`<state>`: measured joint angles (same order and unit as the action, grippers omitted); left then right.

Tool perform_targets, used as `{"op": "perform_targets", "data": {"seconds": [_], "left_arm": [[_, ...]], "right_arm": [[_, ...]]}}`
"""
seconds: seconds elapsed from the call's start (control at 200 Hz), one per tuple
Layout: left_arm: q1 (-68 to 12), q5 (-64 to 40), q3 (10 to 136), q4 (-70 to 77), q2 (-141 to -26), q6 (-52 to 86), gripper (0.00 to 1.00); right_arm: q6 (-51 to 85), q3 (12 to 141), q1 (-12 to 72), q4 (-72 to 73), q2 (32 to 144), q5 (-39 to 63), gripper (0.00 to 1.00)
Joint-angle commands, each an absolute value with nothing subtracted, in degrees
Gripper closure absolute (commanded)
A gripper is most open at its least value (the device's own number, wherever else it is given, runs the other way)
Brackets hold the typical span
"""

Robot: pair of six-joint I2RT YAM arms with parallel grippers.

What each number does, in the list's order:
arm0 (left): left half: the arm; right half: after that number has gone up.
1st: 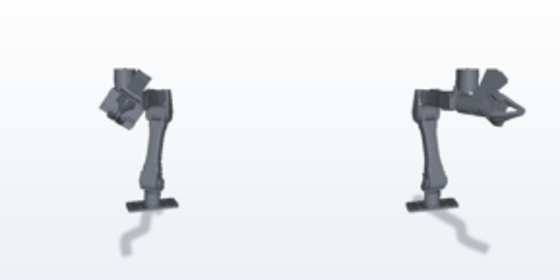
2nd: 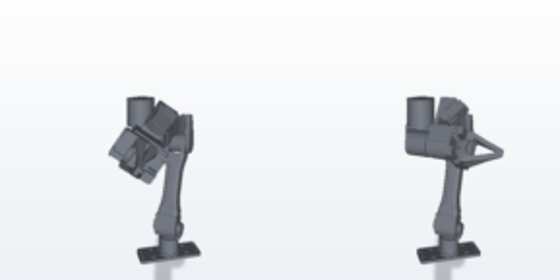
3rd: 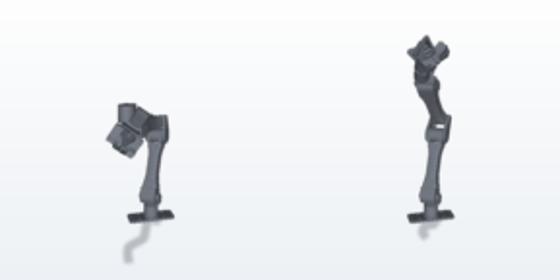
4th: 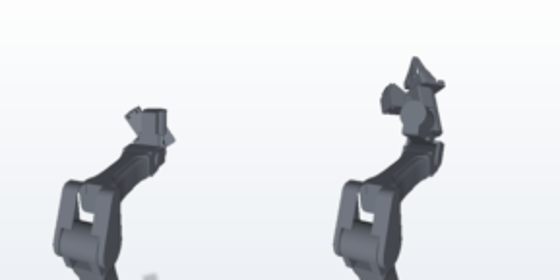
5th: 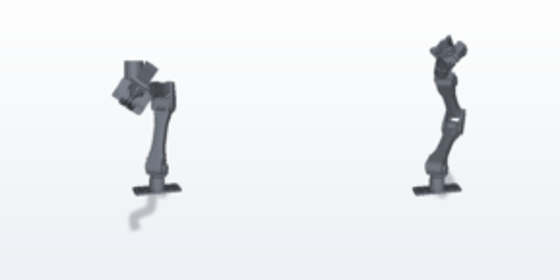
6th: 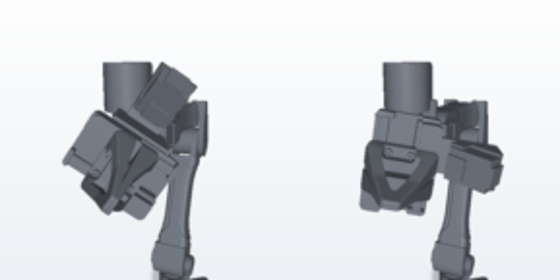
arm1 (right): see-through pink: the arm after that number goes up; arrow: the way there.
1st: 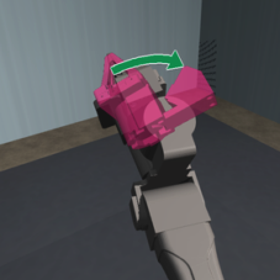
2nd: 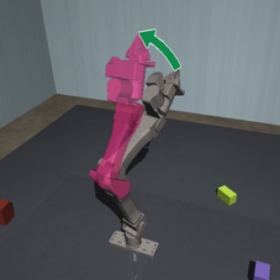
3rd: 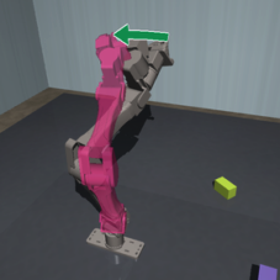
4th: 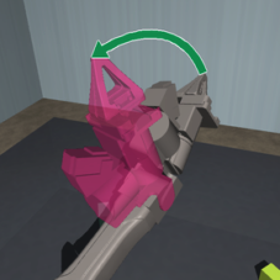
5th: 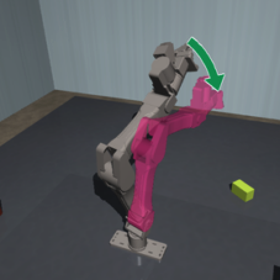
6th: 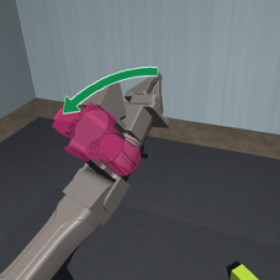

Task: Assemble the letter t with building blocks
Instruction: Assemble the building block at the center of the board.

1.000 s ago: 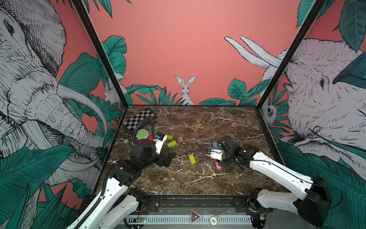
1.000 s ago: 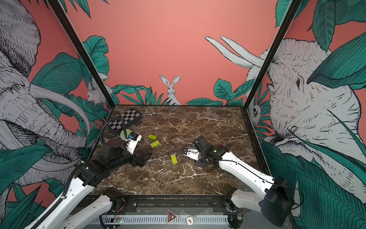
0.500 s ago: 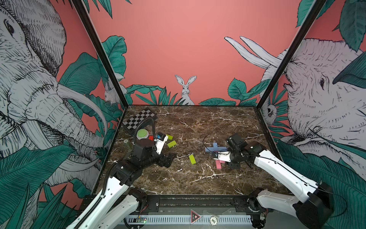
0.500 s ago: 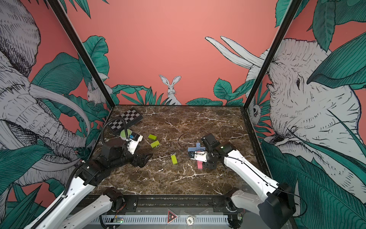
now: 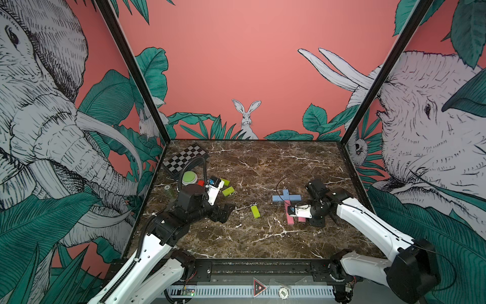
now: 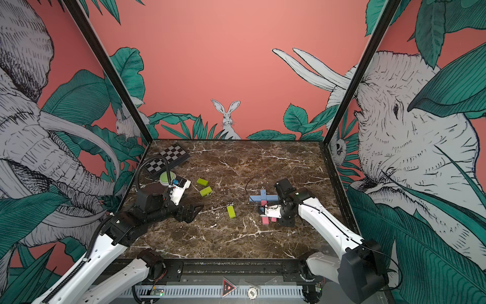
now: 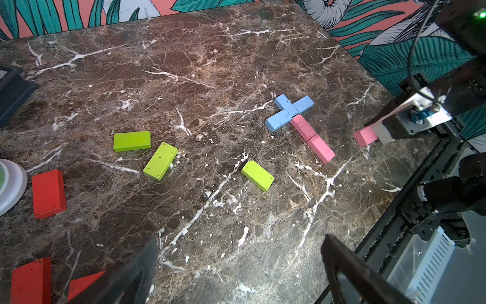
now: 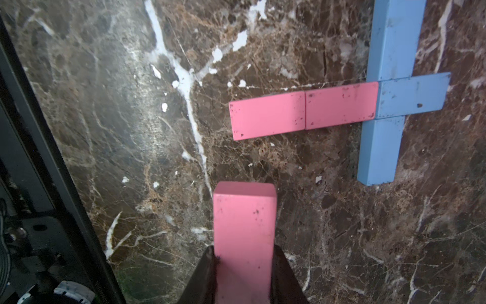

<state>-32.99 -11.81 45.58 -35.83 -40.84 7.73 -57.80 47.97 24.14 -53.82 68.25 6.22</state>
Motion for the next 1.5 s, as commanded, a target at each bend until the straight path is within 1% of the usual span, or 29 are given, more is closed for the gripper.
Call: {"op": "perform_targets", "data": {"seconds": [0.0,0.355,1.015,1.496], "left_arm": [[-33.23,-11.92,44.91,-35.79,-40.95,7.65,0.01],[-33.28,-11.99,45.25,-36.45,-42.14,7.42,0.01],[-33.24,-12.26,45.15,-36.37,-42.2,7.49,0.01],[-33.24,-11.56,45.35,-36.72,-42.41,7.34,0.01]], "right_arm": [[-61.95,46.25,22.44,-51.6,69.12,8.0,0.93],[-65.47,41.92,21.87,-46.65,70.98,9.14,0.94],[-67.57,44.08,21.12,-44.65,81.22,8.74,0.95],[-68.12,47.36,20.11,-44.63,86.85,9.06,0.92]]}}
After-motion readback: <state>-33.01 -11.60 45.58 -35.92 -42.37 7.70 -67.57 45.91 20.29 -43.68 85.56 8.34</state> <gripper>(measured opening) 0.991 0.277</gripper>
